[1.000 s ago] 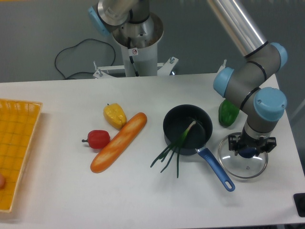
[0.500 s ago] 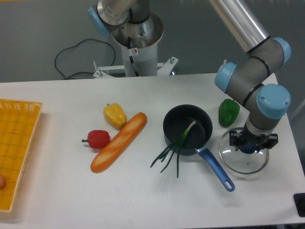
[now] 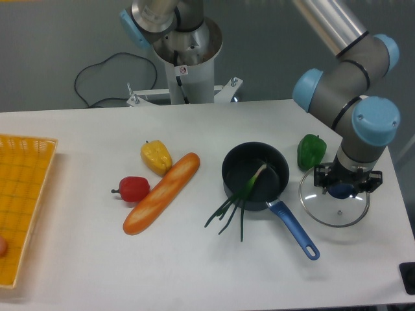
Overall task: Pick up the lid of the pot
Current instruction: 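Lift the glass lid by its knob and raise it off the table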
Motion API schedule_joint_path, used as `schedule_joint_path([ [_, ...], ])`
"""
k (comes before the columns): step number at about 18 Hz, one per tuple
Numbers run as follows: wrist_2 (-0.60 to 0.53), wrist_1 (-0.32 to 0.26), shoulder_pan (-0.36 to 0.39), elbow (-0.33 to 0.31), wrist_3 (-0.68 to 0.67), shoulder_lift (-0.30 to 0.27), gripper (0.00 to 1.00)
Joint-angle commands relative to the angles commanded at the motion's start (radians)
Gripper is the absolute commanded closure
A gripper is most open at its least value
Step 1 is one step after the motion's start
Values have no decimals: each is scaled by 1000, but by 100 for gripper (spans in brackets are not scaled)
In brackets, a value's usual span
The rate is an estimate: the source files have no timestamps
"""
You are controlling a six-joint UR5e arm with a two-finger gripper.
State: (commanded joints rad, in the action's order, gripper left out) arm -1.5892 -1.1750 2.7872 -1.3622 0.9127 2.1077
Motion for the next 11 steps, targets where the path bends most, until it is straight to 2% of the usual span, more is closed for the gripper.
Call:
schedule_joint_path([
  [7,21,-52,-8,-3,-2,-38,41],
  [11,52,-61,-8,-23,-2,-69,41],
])
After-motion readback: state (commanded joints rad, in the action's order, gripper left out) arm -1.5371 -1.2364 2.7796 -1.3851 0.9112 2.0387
